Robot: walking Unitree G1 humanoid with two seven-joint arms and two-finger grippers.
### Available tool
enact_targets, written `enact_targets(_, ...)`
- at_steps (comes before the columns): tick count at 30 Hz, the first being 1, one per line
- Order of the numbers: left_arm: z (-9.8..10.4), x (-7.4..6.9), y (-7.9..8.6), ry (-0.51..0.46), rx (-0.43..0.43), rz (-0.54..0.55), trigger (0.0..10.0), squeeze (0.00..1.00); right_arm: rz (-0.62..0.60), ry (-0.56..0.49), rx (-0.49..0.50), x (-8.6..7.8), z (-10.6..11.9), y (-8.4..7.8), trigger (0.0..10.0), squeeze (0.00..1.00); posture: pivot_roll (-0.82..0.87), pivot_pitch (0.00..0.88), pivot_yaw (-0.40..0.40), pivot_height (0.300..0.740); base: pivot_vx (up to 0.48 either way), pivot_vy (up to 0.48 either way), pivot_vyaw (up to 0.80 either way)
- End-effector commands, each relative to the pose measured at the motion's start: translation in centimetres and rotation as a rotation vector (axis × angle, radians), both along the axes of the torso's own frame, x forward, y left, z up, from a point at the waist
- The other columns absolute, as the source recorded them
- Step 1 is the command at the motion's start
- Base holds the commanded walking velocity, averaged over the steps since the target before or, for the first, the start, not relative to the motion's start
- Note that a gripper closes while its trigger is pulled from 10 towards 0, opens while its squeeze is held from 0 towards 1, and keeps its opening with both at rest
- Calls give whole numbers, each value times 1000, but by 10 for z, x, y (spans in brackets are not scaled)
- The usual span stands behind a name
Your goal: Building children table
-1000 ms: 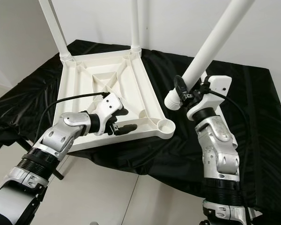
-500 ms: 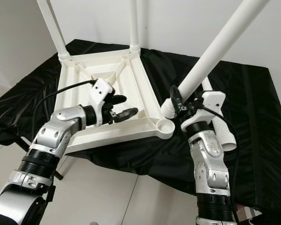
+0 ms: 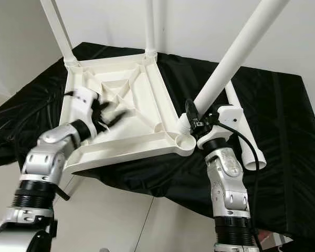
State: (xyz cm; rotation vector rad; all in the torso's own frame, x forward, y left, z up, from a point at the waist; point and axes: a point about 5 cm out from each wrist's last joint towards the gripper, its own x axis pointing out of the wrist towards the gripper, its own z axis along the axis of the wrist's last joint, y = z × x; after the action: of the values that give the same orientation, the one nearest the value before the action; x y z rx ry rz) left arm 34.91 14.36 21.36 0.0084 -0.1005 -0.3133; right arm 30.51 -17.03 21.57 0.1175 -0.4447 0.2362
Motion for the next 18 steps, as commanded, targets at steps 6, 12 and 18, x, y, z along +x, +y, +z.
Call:
enact_targets(6, -3, -8, -2, -25, 23, -4, 10000, 0, -6, -16, -14, 0, -1, 0, 10000, 0, -58, 104, 54, 740, 0, 0, 0)
enact_targets(12, -3, -8, -3, -20, -36, 48, 10000, 0, -11, -42, -20, -1, 4, 3, 10000, 0, -70, 96, 54, 740, 0, 0, 0)
enact_targets(18, -2, -8, 1, -22, -43, 78, 10000, 0, -10, -49, -23, 0, 5, 4, 10000, 0, -70, 95, 52, 740, 0, 0, 0)
